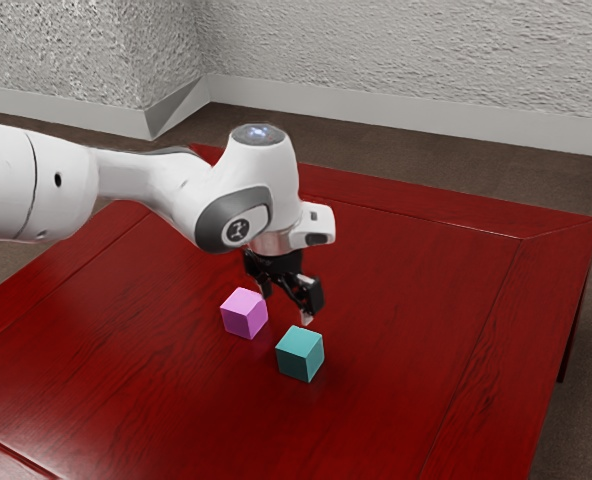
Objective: Pick up the blue block with one arm, and put the blue block on the pink block with one arm
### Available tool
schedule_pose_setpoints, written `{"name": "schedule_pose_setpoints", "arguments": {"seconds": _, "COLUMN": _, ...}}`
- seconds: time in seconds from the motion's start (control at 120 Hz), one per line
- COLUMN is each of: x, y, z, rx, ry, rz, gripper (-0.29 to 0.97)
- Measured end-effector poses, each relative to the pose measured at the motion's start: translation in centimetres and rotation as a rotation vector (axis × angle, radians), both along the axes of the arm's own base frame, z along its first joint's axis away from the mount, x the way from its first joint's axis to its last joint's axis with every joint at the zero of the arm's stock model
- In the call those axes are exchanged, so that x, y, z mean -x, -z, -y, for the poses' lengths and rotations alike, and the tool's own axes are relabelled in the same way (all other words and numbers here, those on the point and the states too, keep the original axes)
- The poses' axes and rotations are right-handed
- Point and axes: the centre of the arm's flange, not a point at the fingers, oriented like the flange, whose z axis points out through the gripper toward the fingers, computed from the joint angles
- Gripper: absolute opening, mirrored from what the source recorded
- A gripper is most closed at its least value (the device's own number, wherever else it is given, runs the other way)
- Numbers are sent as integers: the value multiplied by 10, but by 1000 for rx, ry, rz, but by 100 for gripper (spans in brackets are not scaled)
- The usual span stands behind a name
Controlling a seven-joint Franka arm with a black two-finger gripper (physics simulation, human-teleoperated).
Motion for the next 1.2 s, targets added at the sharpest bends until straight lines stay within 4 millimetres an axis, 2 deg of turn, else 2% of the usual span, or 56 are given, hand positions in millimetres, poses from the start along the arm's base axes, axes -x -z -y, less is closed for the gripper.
{"name": "schedule_pose_setpoints", "arguments": {"seconds": 0.25, "x": -16, "y": 46, "z": -5, "rx": 60, "ry": -38, "rz": 0, "gripper": 68}}
{"name": "schedule_pose_setpoints", "arguments": {"seconds": 0.458, "x": -23, "y": 69, "z": -16, "rx": 108, "ry": -105, "rz": -22, "gripper": 68}}
{"name": "schedule_pose_setpoints", "arguments": {"seconds": 0.925, "x": -22, "y": 104, "z": -15, "rx": 102, "ry": -103, "rz": -62, "gripper": 68}}
{"name": "schedule_pose_setpoints", "arguments": {"seconds": 1.2, "x": -20, "y": 107, "z": -10, "rx": 107, "ry": -106, "rz": -67, "gripper": 68}}
